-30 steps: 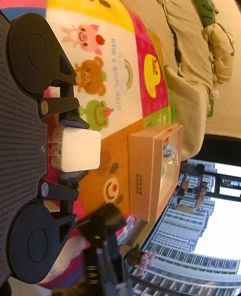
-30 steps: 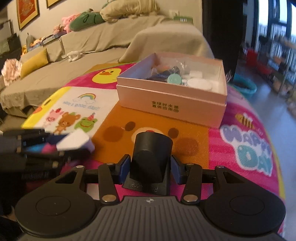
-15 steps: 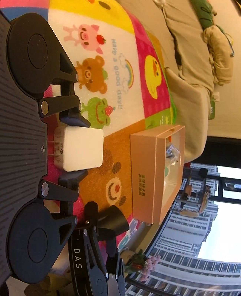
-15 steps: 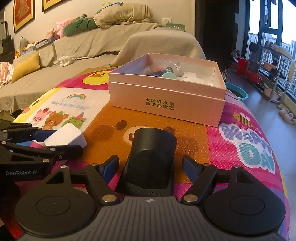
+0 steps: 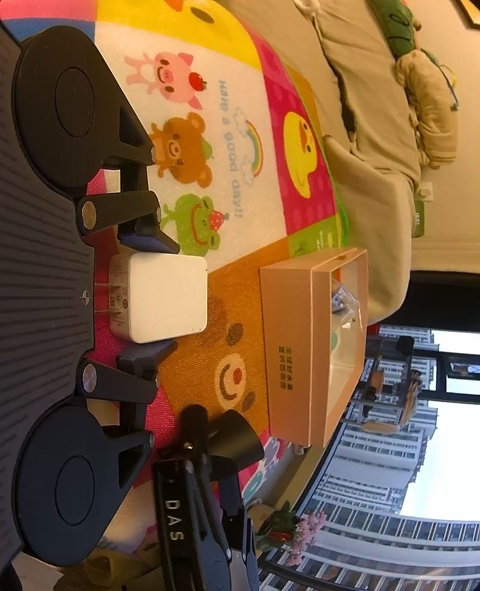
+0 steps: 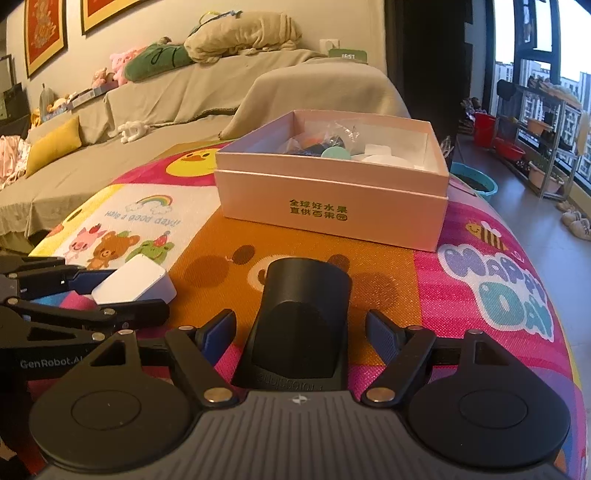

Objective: Organize rigid objects
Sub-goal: 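Drop the adapter into the pink box with left tool while right tool drops the cup in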

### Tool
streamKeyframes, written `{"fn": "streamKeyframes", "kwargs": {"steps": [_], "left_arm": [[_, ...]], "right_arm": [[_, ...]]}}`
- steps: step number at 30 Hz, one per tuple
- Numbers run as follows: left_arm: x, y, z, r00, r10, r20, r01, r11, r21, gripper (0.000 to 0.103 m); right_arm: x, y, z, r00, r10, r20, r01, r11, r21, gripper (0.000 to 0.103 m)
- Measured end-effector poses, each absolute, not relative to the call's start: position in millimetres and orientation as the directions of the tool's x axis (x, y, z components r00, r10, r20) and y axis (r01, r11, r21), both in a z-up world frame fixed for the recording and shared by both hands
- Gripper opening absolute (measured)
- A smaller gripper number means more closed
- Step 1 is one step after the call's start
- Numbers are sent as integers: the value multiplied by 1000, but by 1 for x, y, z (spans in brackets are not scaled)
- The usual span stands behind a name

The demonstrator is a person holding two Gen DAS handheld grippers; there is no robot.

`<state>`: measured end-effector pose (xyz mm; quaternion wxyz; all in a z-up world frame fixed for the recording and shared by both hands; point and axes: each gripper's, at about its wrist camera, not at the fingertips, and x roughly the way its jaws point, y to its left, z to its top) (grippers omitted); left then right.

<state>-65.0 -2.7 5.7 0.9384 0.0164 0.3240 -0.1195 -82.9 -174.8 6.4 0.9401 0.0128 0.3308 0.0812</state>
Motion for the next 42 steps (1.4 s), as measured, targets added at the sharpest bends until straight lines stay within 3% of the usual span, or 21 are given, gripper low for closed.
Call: {"fn": "streamKeyframes", "kwargs": {"steps": [1, 2, 6, 10, 15, 21, 25, 32, 37, 42], "left_arm": [[-66, -2, 6, 764, -211, -610, 230, 972, -48, 52], [-66, -1, 6, 766, -211, -607, 226, 973, -53, 51], [-69, 2, 7, 772, -216, -598, 215, 974, -73, 50], [-72, 1, 10, 774, -211, -597, 219, 974, -61, 50], [-61, 4, 42, 776, -291, -560, 272, 955, -119, 50], [-7, -6, 110, 817, -360, -450, 322, 933, -161, 50], [48, -18, 125, 798, -378, -469, 316, 925, -209, 50], [134, -67, 116, 730, -440, -523, 328, 897, -297, 50], [164, -110, 97, 789, -401, -465, 346, 916, -202, 50], [170, -132, 58, 722, -374, -582, 353, 923, -155, 49]], "right_arm": [[-83, -176, 7, 772, 155, -616, -135, 988, 79, 69], [-84, -177, 8, 775, 156, -612, -133, 988, 83, 53], [-91, -177, 18, 783, 176, -596, -151, 984, 92, 49], [-105, -180, 29, 796, 194, -573, -175, 981, 88, 49], [-125, -195, 43, 828, 188, -529, -171, 982, 81, 49], [-132, -213, 52, 860, 166, -483, -133, 986, 103, 49], [-129, -219, 46, 858, 166, -487, -122, 985, 121, 49], [-124, -225, 37, 854, 175, -489, -124, 983, 135, 49], [-122, -232, 36, 862, 155, -482, -107, 986, 126, 49], [-122, -238, 32, 869, 136, -476, -86, 988, 125, 49]]}}
